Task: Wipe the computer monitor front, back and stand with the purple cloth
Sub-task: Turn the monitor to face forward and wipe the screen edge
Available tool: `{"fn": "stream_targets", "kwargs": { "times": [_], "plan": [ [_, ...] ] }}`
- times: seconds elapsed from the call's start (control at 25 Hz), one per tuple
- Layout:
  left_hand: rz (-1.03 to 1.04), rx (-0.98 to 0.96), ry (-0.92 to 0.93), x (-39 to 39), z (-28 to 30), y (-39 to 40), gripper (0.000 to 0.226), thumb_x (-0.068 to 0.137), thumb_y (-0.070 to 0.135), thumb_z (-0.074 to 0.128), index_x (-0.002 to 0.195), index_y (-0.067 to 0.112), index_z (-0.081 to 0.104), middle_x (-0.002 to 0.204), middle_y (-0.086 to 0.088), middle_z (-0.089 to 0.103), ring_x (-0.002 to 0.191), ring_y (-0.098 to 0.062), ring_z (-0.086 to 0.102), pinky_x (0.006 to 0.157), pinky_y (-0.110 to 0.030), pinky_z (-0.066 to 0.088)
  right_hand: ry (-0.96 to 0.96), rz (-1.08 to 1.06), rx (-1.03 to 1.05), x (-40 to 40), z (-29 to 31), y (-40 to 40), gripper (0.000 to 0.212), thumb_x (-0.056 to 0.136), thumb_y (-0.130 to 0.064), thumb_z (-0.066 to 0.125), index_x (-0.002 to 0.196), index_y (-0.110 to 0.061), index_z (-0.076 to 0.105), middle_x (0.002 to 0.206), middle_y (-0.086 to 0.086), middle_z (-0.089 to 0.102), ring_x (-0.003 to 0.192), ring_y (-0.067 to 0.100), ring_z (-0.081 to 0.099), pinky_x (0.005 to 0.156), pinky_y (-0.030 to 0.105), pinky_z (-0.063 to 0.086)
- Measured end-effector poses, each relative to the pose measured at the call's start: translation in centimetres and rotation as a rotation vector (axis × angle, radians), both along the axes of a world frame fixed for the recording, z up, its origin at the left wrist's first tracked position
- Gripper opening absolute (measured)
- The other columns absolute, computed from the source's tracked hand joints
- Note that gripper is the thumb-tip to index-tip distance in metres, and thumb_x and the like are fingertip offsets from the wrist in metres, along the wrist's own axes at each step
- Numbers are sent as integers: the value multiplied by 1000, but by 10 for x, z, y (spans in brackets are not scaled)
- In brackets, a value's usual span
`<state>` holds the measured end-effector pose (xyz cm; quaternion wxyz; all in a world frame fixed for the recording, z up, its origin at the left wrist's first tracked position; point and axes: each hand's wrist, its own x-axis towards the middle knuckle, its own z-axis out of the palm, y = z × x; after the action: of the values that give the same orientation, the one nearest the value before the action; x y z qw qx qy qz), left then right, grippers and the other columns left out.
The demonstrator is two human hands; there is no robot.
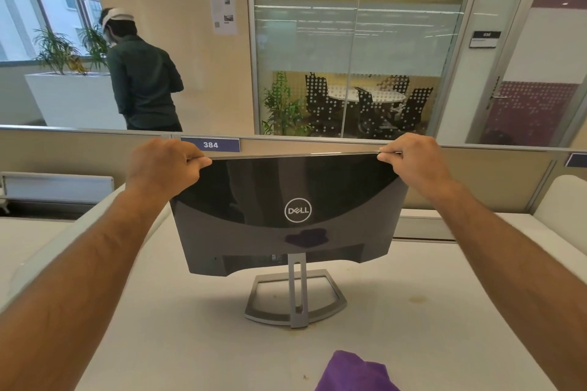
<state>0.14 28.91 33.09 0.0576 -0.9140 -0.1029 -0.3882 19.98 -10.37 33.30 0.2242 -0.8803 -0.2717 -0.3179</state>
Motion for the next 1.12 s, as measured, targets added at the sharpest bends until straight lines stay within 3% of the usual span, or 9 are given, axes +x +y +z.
{"fn": "stream_targets", "kwargs": {
  "times": [0.32,0.44,0.6,0.72,0.8,0.88,1.0,1.04,1.12],
  "plan": [
    [4,-204,224,-10,43,-24,24,77,40,80,92,21,80,97,-4,75,77,-24,64,72,-36,58,32,-70,-109,31,9,22,17,93,-25,67,99,-14,78,92,8,65,87,27,59,77,40,49],
    [24,-282,360,-9,53,-31,28,72,45,81,86,20,78,92,-1,74,73,-18,64,64,-29,53,55,-122,-247,41,13,36,19,97,-26,59,98,-16,76,93,8,70,86,28,62,74,36,48],
    [-49,-441,506,-10,65,-43,22,73,32,83,73,13,72,80,-2,71,71,-18,65,59,-25,51,58,-179,-362,45,9,62,18,99,-18,50,92,-12,66,94,12,66,93,35,62,71,37,43],
    [-132,-558,571,-12,66,-48,23,69,31,86,69,12,73,68,-4,72,63,-20,69,52,-23,53,239,-100,-352,44,5,74,15,102,-21,41,102,-13,54,99,12,60,102,36,59,72,37,37],
    [-194,-602,612,-13,66,-53,24,67,31,87,67,11,74,64,-4,72,61,-20,70,53,-24,55,412,-71,-314,41,10,78,35,104,-30,34,130,-10,47,127,21,58,119,39,52,85,41,41],
    [-256,-620,667,-16,68,-58,25,66,31,87,67,10,74,63,-5,72,60,-20,71,55,-25,57,538,-88,-207,28,17,86,55,102,-45,34,142,-8,41,142,21,49,127,38,48,99,45,44],
    [-333,-621,746,-15,74,-58,31,66,38,83,70,9,74,64,-5,72,60,-19,71,55,-22,55,738,-1,141,-18,18,114,86,86,-71,48,142,-6,43,139,12,53,117,32,57,87,46,57],
    [-350,-605,745,-12,75,-57,31,68,41,79,72,10,74,65,-4,73,61,-18,71,55,-22,55,829,51,243,-39,15,126,102,76,-78,55,147,-7,36,143,11,48,120,31,55,86,46,57],
    [-395,-595,723,-1,78,-54,25,77,40,72,81,16,75,71,0,74,63,-17,72,61,-28,60,999,116,352,-74,7,150,131,60,-80,68,156,-13,8,160,11,22,138,36,37,101,55,47]
  ]
}}
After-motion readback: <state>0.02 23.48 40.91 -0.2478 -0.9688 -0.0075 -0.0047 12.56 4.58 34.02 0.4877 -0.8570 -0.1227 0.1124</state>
